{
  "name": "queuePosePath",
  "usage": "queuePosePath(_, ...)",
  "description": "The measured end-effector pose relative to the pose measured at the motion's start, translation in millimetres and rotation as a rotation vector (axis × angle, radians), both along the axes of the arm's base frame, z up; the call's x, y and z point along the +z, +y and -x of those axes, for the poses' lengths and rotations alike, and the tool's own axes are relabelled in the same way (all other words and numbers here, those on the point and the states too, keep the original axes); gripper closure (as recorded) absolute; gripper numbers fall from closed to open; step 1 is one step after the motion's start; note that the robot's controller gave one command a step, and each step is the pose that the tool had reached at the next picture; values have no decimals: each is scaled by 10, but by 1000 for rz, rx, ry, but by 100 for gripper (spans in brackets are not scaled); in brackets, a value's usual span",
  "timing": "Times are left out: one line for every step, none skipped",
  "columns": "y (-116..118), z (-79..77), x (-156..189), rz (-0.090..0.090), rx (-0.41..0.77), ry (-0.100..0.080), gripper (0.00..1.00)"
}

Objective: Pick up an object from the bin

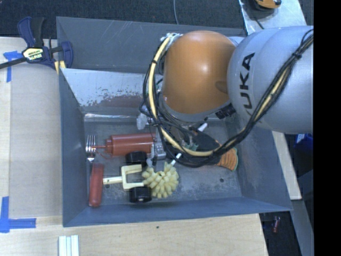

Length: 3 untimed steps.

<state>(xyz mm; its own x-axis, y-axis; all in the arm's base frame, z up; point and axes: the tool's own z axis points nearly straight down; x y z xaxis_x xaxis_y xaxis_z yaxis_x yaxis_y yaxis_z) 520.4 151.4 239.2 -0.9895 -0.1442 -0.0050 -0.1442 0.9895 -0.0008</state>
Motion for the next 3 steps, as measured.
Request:
queuePosePath(35,21,-813,-2,78,-5,0)
queuePosePath(-23,-23,-1449,-1,258,-15,100)
queuePosePath(-23,-24,-1449,-1,258,-15,100)
